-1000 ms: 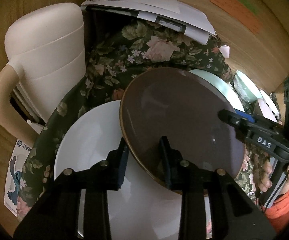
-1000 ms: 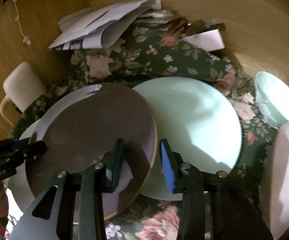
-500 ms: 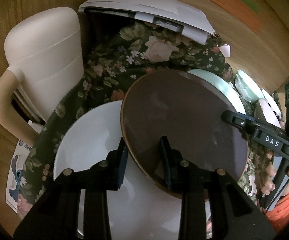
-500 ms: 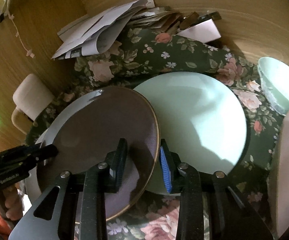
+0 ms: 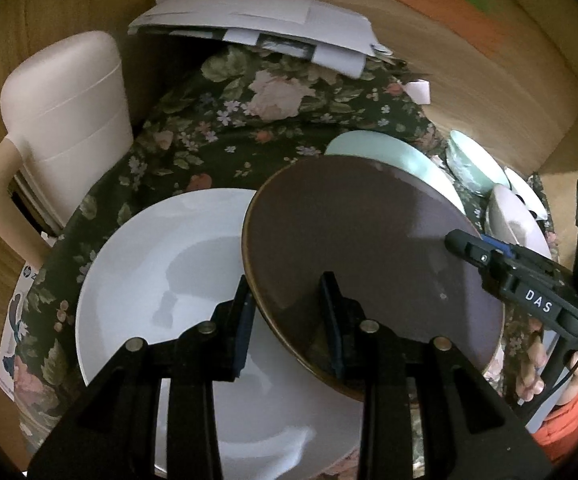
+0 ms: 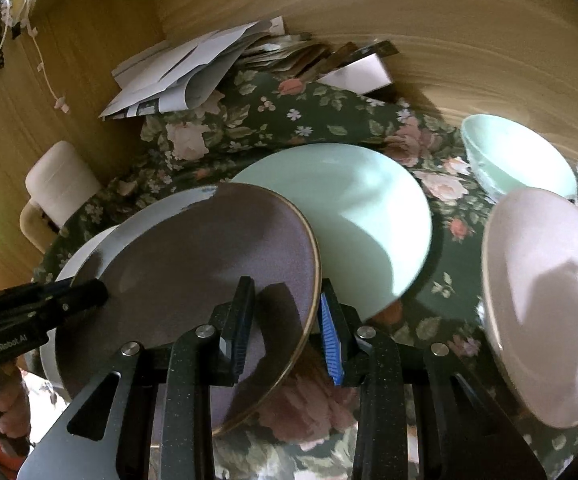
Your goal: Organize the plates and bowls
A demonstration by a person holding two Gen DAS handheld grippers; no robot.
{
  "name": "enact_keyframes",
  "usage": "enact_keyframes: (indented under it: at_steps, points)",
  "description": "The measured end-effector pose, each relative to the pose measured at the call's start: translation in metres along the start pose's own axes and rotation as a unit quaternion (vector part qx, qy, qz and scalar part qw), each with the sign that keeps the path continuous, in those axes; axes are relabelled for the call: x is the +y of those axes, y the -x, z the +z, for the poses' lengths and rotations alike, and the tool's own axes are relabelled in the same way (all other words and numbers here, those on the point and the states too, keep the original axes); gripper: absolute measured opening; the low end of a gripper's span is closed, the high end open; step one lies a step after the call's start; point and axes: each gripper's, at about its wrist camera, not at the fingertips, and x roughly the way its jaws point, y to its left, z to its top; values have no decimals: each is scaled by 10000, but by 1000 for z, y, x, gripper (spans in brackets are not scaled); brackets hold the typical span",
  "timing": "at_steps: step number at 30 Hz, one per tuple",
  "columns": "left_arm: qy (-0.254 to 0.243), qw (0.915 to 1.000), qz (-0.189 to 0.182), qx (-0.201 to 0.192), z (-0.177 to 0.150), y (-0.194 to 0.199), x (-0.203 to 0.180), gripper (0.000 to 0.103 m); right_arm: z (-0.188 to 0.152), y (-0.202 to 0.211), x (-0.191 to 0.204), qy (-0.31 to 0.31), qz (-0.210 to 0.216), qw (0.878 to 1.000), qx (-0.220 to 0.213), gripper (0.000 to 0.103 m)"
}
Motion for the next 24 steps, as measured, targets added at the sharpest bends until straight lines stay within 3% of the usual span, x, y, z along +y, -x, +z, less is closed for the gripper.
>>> enact_keyframes:
  at_steps: [24]
  points:
    - [-369, 9987, -268, -209, -26, 31, -51, 32, -39, 66, -21, -371, -263, 9976, -528, 29]
